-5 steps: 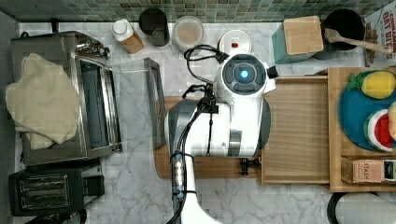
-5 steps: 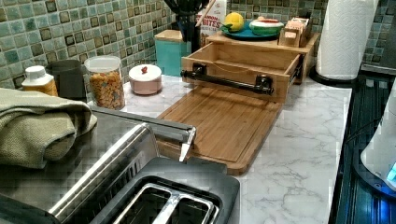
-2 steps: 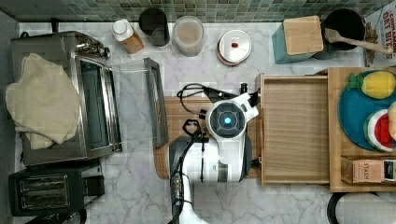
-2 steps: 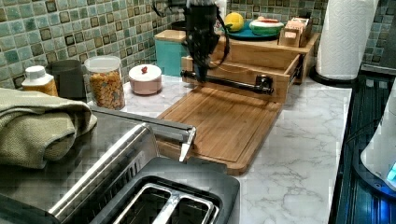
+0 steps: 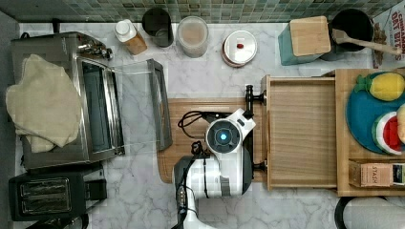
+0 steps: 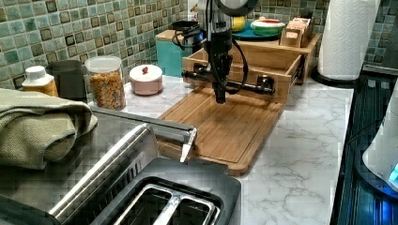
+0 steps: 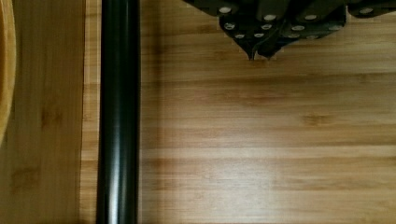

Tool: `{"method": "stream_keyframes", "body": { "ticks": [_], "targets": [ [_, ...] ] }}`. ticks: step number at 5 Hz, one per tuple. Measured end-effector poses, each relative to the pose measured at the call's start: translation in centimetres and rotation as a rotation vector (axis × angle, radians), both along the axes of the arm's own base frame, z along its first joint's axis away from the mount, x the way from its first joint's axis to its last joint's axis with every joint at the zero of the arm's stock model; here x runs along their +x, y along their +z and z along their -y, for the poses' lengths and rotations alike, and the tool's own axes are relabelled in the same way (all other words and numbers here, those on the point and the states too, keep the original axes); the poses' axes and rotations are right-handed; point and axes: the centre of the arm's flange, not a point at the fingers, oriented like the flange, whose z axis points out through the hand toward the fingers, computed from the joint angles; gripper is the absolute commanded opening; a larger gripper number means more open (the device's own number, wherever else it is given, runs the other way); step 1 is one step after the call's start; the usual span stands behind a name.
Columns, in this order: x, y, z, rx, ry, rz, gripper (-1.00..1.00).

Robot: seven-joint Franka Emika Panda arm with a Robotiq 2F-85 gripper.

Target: Close the drawer.

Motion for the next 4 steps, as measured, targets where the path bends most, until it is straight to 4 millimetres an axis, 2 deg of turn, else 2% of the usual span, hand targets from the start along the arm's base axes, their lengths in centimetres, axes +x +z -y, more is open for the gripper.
{"method": "stream_keyframes", "body": {
  "ticks": [2,3,4],
  "targets": [
    [-1.1,-1.2,0.2,-0.024,0.056,0.027,-1.0],
    [-1.0,-1.0,0.4,-0.025,0.055,0.042,-1.0],
    [-0.7,-0.5,1.7,-0.022,0.04,0.082,-1.0]
  ]
}}
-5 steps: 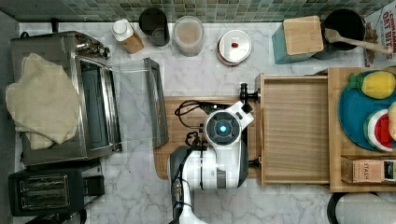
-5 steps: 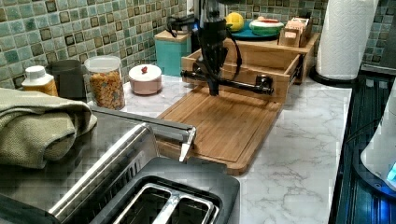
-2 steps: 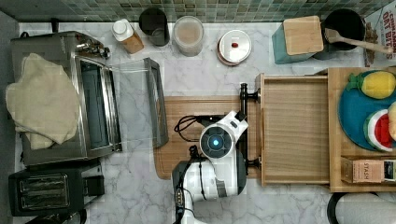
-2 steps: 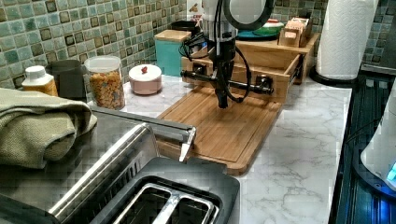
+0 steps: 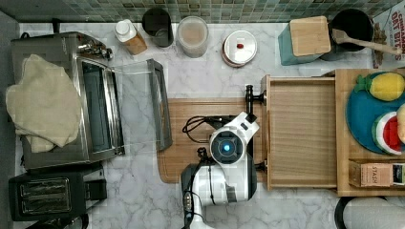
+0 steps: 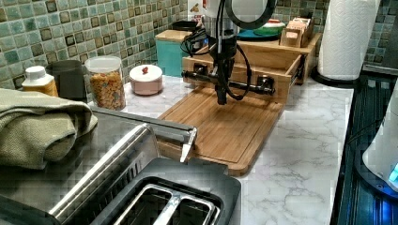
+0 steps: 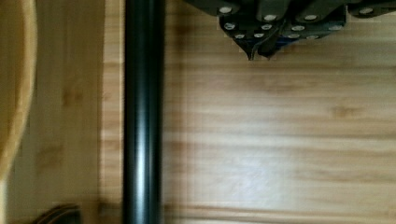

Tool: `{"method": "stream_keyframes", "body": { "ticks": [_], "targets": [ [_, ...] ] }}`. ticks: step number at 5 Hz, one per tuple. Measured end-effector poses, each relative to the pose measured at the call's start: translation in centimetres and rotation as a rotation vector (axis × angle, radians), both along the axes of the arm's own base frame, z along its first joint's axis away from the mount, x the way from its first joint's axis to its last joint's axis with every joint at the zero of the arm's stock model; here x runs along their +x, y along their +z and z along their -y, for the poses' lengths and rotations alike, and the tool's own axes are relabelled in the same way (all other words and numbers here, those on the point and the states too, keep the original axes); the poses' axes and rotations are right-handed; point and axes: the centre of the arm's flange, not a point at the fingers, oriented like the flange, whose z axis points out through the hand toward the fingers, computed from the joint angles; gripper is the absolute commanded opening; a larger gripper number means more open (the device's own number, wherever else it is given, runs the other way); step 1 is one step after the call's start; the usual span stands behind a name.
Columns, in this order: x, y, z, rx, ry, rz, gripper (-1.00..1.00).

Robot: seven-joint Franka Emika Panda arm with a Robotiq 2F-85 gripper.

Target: Close the drawer.

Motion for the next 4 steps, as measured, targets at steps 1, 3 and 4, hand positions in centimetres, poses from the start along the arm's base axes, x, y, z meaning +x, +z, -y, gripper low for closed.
{"method": "stream_keyframes", "body": {
  "ticks": [1,3,4],
  "targets": [
    [0.0,0.2,2.6,-0.005,0.029,0.007,-1.0],
    [-0.2,0.2,6.3,0.001,0.037,-0.001,-1.0],
    [-0.3,0.3,7.5,0.015,0.057,-0.002,-1.0]
  ]
}}
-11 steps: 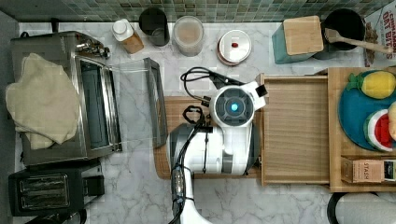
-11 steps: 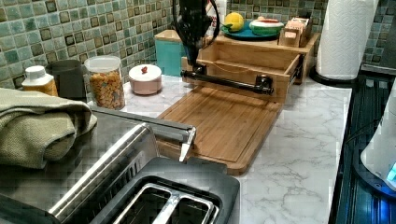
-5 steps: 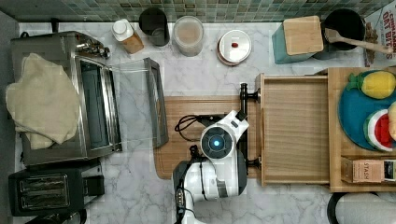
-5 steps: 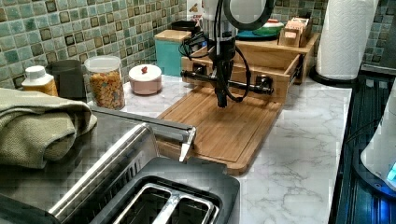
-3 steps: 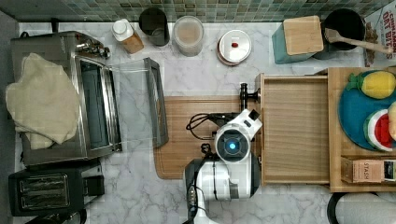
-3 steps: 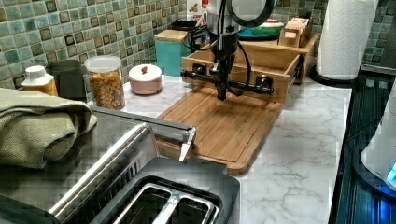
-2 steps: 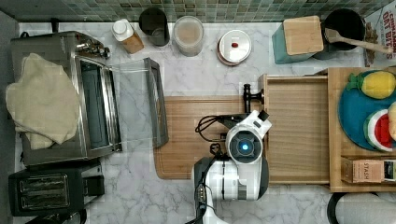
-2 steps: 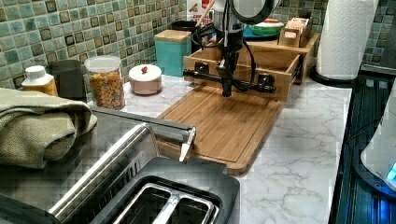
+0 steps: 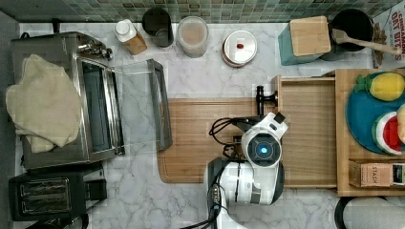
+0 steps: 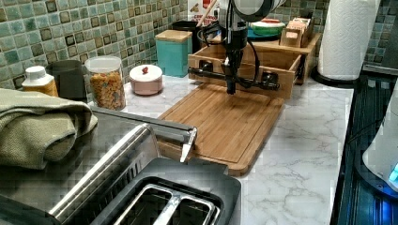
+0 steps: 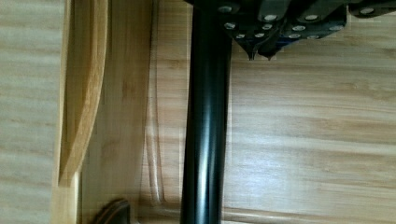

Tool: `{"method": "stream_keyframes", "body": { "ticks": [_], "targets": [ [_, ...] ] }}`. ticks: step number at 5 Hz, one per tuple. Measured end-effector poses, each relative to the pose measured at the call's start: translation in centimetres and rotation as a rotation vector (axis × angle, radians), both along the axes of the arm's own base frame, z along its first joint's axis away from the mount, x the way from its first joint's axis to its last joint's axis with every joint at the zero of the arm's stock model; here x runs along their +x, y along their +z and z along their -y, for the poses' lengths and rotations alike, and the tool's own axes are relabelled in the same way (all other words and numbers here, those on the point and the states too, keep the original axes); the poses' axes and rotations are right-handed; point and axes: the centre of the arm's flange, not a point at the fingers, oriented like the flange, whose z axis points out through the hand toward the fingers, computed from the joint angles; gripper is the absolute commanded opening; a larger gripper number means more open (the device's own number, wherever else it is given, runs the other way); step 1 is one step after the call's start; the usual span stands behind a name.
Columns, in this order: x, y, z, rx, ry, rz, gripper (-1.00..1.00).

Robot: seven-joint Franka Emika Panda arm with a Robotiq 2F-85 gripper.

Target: Close the drawer.

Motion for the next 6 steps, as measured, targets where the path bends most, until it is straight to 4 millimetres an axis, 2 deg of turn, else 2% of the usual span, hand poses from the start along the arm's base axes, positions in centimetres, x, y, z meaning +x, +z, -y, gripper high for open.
{"method": "stream_keyframes", "body": {
  "ticks": [1,2,3,4,5,6],
  "targets": [
    [-0.1,-0.1,2.3,0.022,0.074,-0.006,-1.0],
    [-0.1,-0.4,7.0,0.073,0.152,0.015,-1.0],
    [0.2,-0.8,13.0,0.059,0.242,0.028,-1.0],
    [0.0,-0.7,18.3,0.068,0.182,-0.014,-1.0],
    [-0.5,1.1,19.4,0.048,0.044,-0.078,-1.0],
    [-0.1,2.2,18.8,0.001,-0.03,-0.066,-1.0]
  ]
}}
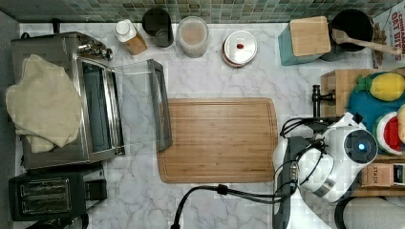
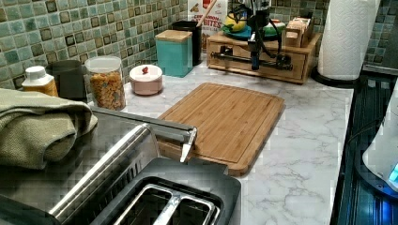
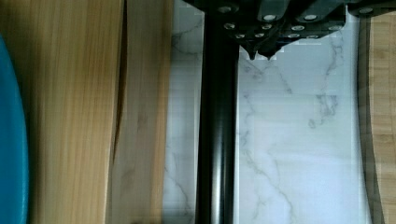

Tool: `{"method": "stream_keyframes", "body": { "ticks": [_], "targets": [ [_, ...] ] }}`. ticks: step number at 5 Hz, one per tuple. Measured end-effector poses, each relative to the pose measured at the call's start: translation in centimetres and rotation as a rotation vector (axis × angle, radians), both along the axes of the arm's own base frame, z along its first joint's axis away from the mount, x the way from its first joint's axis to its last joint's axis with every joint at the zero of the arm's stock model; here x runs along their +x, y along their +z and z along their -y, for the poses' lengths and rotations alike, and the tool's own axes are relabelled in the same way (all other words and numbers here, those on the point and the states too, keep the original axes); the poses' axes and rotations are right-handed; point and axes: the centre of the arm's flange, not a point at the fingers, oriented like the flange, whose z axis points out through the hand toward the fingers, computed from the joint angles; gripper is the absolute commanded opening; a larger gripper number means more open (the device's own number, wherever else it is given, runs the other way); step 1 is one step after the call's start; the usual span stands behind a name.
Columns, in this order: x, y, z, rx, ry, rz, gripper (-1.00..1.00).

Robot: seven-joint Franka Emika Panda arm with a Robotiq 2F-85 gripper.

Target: Close the drawer.

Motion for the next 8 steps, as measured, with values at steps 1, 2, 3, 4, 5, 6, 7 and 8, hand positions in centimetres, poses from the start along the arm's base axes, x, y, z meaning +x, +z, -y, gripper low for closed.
{"method": "stream_keyframes", "body": {
  "ticks": [1,2,3,4,5,6,7,8],
  "targets": [
    [-0.1,-0.07,-0.02,-0.004,0.003,-0.001,-1.0],
    [-0.1,-0.02,-0.05,-0.008,0.009,0.005,-1.0],
    [-0.19,0.02,-0.01,-0.008,0.007,0.006,-1.0],
    [-0.18,-0.03,-0.03,-0.008,0.007,0.005,-1.0],
    [-0.11,-0.01,-0.1,-0.009,0.009,0.007,-1.0],
    [-0.14,-0.02,-0.07,-0.008,0.007,0.006,-1.0],
    [-0.12,0.0,-0.09,-0.01,0.008,0.006,-1.0],
    [-0.16,0.02,-0.05,-0.011,0.007,0.004,-1.0]
  ]
}}
